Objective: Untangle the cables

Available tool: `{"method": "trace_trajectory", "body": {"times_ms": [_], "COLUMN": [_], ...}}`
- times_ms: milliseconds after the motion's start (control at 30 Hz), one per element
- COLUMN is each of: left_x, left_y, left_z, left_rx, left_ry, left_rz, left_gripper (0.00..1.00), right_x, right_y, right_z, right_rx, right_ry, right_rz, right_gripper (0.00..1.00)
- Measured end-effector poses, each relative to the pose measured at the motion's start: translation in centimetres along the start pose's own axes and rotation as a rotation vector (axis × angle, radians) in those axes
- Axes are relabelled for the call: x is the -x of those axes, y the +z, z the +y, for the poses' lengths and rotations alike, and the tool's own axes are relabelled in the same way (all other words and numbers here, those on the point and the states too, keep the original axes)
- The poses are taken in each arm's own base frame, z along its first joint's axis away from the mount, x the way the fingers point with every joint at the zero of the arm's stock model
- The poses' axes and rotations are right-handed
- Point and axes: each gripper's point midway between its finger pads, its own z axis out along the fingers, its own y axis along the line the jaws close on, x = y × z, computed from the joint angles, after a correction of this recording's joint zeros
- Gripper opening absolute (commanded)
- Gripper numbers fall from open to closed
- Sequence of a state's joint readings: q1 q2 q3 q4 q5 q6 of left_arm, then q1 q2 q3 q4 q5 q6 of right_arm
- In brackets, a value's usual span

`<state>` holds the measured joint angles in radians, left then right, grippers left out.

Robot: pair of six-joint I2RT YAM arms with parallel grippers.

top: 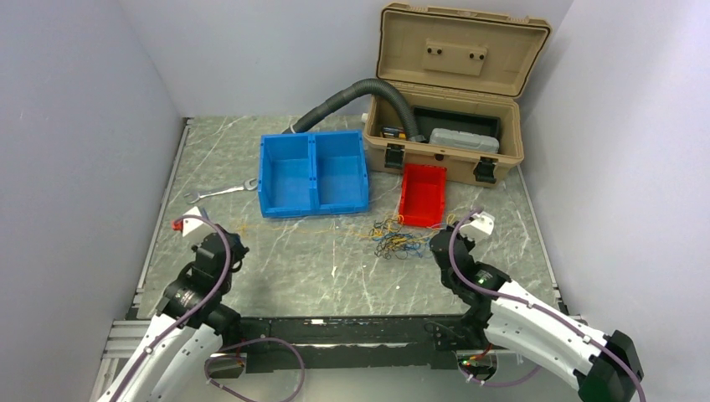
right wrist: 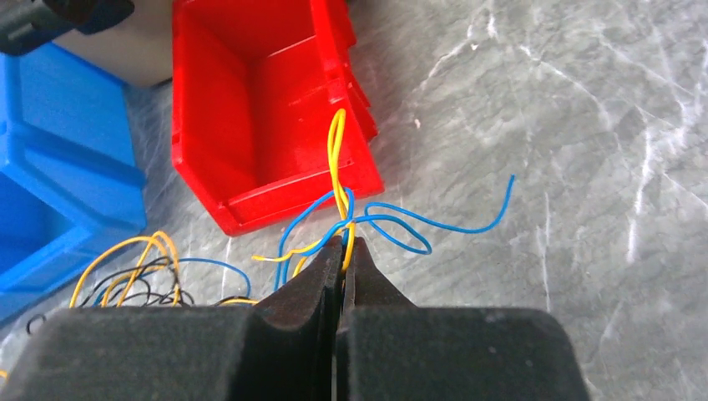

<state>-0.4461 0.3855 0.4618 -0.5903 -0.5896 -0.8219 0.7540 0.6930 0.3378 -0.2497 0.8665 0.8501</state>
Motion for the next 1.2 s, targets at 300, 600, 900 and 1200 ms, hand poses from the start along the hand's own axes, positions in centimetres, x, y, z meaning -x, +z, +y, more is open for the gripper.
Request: {"method": "trace_trajectory", "body": {"times_ms": [300, 600, 900, 1200], "left_x": [0.0, 0.8, -1.1, -0.2], "left_y": [-0.4, -0.6, 0.4, -1.5], "left_z": [3.8, 4.6, -3.2, -11.1], "left_rx": [0.173, 0.206, -0.195, -0.508], "left_ry": [-0.082, -0.098, 0.093, 0.248], "left_rz": [-0.044, -0.097, 0.026, 0.14], "left_gripper": [0.0, 0.0, 0.0, 0.0], "right_x": [1.3, 1.7, 0.1, -2.0], "right_y": [-0.7, -0.9, -1.1, -2.4], "right_z": [-2.7, -4.3, 2.5, 7.1], "right_rx": [-0.108, -0.173, 0.211, 0.489], "right_ry": [0.108, 0.117, -0.033, -0.16], "right_rz": [-0.067, -0.094, 0.006, 0.077], "right_gripper": [0.0, 0.0, 0.0, 0.0]}}
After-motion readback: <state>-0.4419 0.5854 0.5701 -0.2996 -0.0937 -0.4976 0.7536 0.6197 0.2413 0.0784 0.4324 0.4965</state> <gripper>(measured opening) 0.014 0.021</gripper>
